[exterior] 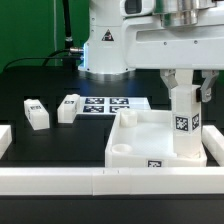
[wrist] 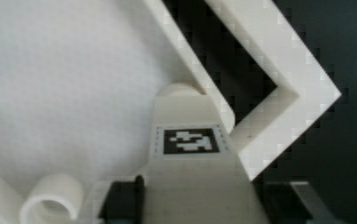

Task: Assemble desk

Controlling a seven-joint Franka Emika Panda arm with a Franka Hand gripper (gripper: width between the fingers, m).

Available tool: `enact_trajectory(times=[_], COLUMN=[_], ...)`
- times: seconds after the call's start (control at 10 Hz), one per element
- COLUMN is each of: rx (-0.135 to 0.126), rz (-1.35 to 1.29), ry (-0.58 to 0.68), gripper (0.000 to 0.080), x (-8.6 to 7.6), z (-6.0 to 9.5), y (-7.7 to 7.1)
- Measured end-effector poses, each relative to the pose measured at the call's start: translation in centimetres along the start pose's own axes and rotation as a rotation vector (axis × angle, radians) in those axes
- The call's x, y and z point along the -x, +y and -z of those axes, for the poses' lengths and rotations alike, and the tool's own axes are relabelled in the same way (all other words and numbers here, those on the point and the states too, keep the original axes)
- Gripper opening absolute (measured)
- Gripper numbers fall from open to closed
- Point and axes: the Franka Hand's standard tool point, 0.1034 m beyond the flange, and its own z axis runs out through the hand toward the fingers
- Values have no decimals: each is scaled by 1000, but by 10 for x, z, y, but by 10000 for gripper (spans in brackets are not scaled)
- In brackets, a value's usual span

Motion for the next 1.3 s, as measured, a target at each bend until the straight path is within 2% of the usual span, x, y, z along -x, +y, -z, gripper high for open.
enact_trajectory(times=[0.3, 0.5, 0.6, 0.7, 0.8, 1.3], rx=[-12, -12, -12, -9, -11, -8], rz=[-192, -137, -66, 77, 224, 610], ry=[-16, -16, -17, -15, -14, -22], gripper=[287, 287, 393, 533, 614, 648], x=[4, 4, 3, 2, 0, 0], z=[-1, -1, -1, -1, 0, -1], y=[-3, -3, -2, 0, 0, 0])
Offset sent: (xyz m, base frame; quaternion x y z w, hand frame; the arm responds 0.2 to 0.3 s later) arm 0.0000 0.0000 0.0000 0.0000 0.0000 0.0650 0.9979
